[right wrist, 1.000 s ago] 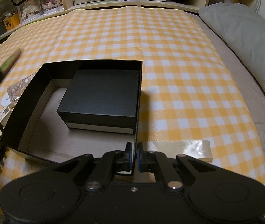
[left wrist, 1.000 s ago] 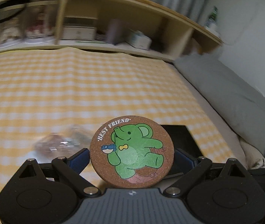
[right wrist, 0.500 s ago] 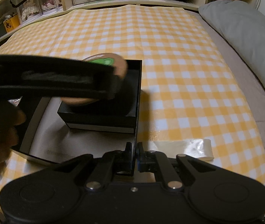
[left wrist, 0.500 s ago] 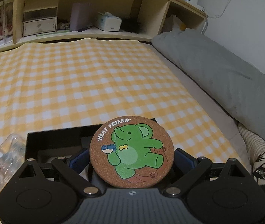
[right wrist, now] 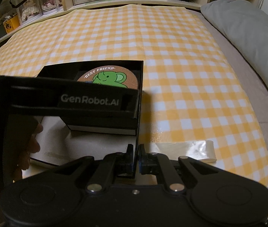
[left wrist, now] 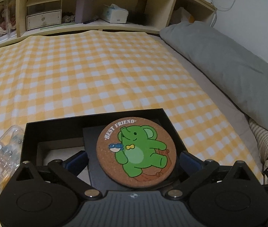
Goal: Organize rigid objects
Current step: 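Place the coaster on top of the black box and release it, then grasp the dark coiled spring with the left gripper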
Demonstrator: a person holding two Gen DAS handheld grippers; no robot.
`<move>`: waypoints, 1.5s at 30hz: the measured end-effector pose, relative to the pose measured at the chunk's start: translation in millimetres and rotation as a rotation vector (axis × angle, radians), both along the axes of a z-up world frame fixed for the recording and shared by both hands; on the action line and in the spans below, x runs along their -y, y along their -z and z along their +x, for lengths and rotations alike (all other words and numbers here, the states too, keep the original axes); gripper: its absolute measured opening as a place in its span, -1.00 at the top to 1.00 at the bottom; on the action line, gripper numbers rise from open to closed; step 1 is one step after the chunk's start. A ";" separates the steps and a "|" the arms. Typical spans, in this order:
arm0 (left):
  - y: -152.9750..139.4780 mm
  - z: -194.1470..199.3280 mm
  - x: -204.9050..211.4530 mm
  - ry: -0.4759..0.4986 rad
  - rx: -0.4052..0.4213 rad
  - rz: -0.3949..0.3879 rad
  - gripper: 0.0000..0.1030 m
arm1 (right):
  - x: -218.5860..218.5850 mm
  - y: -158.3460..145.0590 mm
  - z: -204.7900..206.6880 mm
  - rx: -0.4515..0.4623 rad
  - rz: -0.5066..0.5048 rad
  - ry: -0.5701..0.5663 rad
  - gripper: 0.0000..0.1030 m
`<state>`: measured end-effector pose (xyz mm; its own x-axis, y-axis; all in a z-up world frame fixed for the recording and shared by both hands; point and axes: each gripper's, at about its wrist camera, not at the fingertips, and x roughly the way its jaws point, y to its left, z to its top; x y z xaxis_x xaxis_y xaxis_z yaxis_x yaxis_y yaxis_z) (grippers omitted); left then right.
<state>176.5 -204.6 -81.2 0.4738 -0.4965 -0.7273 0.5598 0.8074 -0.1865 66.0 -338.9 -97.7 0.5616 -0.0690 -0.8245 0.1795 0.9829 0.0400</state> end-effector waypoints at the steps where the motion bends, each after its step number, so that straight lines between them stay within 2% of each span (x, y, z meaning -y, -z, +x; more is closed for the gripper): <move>1: -0.4 0.2 -1.4 -0.003 -0.003 -0.001 -1.00 | -0.1 -0.1 0.1 0.000 -0.001 -0.001 0.89; 7: -8.5 -3.5 -6.3 -0.012 0.003 0.006 -1.00 | -0.1 -0.1 0.2 0.000 0.000 -0.001 0.89; 14: -33.4 -12.0 -24.8 -0.009 0.038 0.005 -1.00 | -0.9 0.0 -0.3 -0.001 0.001 0.001 0.89; 23: -80.8 -24.7 -84.9 -0.063 0.097 -0.006 -1.00 | -3.4 -0.1 -0.8 -0.001 -0.007 -0.003 0.89; 31: -108.2 -33.8 -144.0 -0.148 0.127 -0.010 -1.00 | -4.7 -0.4 -0.2 -0.002 -0.009 -0.003 0.89; 35: -110.5 -40.0 -170.5 -0.185 0.156 0.019 -1.00 | -4.7 -0.4 -0.4 -0.002 -0.009 -0.003 0.89; 39: -105.1 -43.1 -198.0 -0.231 0.147 0.030 -1.00 | -4.8 -1.0 -0.2 -0.002 -0.010 -0.003 0.89; 43: -93.4 -44.4 -218.4 -0.250 0.101 0.010 -1.00 | -4.9 -0.9 -0.3 -0.003 -0.010 -0.003 0.89; 45: -83.9 -44.0 -226.4 -0.246 0.042 -0.026 -0.97 | -5.0 -0.8 -0.3 -0.003 -0.010 -0.003 0.89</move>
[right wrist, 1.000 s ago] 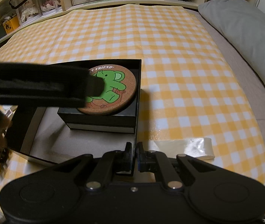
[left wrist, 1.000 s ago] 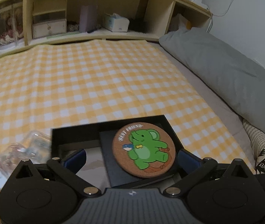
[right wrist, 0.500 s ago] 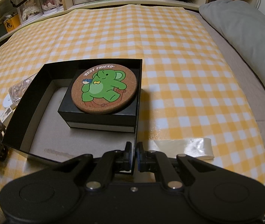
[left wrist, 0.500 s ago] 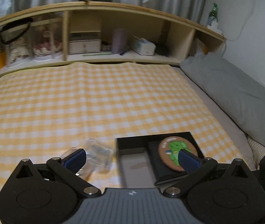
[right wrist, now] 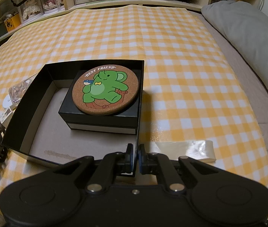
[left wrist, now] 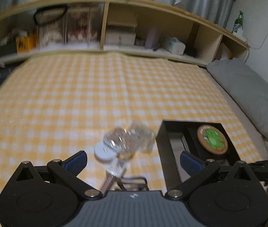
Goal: Organize rigid objects
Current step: 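Grasp the dark coiled spring with the left gripper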
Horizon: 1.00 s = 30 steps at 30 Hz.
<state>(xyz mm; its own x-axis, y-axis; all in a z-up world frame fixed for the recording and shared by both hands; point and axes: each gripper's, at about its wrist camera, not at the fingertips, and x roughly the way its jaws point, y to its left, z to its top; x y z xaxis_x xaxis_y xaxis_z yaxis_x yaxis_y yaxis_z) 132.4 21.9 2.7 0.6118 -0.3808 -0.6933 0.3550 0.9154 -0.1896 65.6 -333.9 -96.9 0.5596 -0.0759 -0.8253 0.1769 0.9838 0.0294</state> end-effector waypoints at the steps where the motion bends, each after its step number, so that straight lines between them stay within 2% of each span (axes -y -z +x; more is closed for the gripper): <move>1: 4.8 -1.1 -2.6 0.002 -0.025 -0.013 -0.92 | -0.2 -0.3 0.0 0.000 0.000 0.000 0.89; 2: 9.5 -0.7 -3.8 0.003 -0.051 -0.024 -0.87 | -0.3 -0.3 0.0 0.000 -0.002 -0.001 0.89; 4: 19.0 0.4 -5.4 0.003 -0.100 -0.032 -0.58 | -0.3 -0.3 -0.1 0.000 -0.002 -0.001 0.89; 8: 40.0 6.5 -4.9 -0.026 -0.200 -0.050 -0.38 | -0.4 -0.5 -0.1 0.000 -0.004 -0.001 0.89; 12: 58.9 8.9 -3.3 -0.071 -0.270 -0.062 -0.41 | 0.0 -2.3 -0.2 0.000 -0.014 -0.005 0.89; 15: 65.1 6.4 5.7 -0.051 -0.277 -0.036 -0.44 | 0.6 -2.3 -0.2 -0.001 -0.017 -0.007 0.89; 20: 69.2 2.9 23.1 -0.004 -0.238 0.062 -0.53 | -0.6 -2.7 -0.7 -0.002 -0.026 -0.012 0.89; 30: 85.3 15.8 22.2 -0.023 -0.270 0.142 -0.55 | -1.1 -2.7 -1.7 -0.001 -0.032 -0.015 0.89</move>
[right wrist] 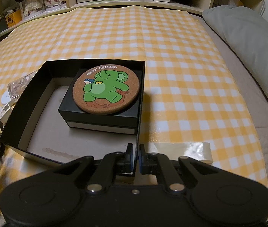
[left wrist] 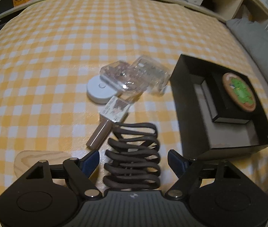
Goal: Organize rigid objects
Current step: 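Grasp the dark coiled spring with the left gripper, then lower the coiled spring into the tray beside the black box and release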
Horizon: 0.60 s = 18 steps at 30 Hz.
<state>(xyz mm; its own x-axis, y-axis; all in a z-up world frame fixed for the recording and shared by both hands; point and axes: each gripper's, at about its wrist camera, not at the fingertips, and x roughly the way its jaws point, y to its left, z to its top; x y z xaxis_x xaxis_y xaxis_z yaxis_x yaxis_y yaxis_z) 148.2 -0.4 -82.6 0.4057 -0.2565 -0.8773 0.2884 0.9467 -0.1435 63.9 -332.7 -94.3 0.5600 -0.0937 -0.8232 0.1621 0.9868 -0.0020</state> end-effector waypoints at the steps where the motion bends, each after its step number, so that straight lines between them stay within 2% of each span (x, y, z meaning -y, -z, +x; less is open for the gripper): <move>1: 1.7 0.9 -0.7 0.000 -0.004 0.002 -0.55 | -0.4 0.0 -0.2 0.000 0.000 0.000 0.89; 5: 2.6 0.7 0.3 0.008 -0.003 0.010 -0.51 | 0.1 -0.1 -1.1 0.000 -0.001 -0.001 0.89; 7: 1.8 0.2 2.2 0.018 0.002 0.020 -0.25 | -0.4 -0.1 -1.0 0.001 0.000 -0.001 0.89; 12: -1.7 1.6 0.5 -0.002 0.007 0.013 -0.24 | -0.6 -0.4 -1.1 0.001 0.000 0.000 0.89; 18: -36.8 -6.2 -11.6 -0.093 0.061 -0.123 -0.24 | -0.8 -0.2 -1.3 0.001 0.000 0.000 0.89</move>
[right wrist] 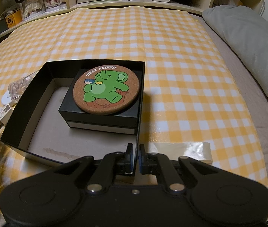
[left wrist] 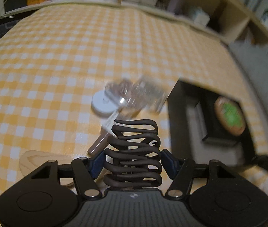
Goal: Organize rigid objects
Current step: 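Lower the coiled spring into the tray beside the black box and release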
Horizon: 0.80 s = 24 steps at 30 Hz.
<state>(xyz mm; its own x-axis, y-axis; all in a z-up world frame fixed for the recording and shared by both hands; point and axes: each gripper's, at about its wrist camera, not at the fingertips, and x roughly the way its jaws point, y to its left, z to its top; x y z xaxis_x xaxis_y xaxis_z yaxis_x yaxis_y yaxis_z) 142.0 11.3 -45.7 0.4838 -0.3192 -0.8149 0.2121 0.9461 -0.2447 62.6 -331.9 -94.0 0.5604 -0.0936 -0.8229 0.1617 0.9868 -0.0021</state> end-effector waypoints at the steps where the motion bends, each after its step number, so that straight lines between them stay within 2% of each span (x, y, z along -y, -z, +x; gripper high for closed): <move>1: -6.0 -1.1 0.3 -0.006 0.010 -0.022 -0.24 | 0.0 0.0 0.0 0.000 0.000 0.000 0.89; 8: -40.2 1.0 26.0 0.005 0.062 -0.152 -0.24 | -1.5 0.1 -0.2 0.000 0.001 0.001 0.89; 17: -36.9 22.9 95.3 0.018 0.071 -0.140 -0.24 | -1.1 0.5 -0.9 0.000 0.013 0.005 0.89; 24: -21.3 17.6 145.5 0.152 0.052 -0.079 -0.24 | -0.4 0.2 0.4 -0.001 0.028 0.010 0.89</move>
<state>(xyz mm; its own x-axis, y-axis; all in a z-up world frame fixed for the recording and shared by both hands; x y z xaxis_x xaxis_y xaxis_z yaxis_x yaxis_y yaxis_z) 159.6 -134.2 -24.4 0.4660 -0.4541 -0.7594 0.3655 0.8804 -0.3021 63.0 -331.5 -94.3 0.5586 -0.0764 -0.8259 0.1715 0.9849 0.0248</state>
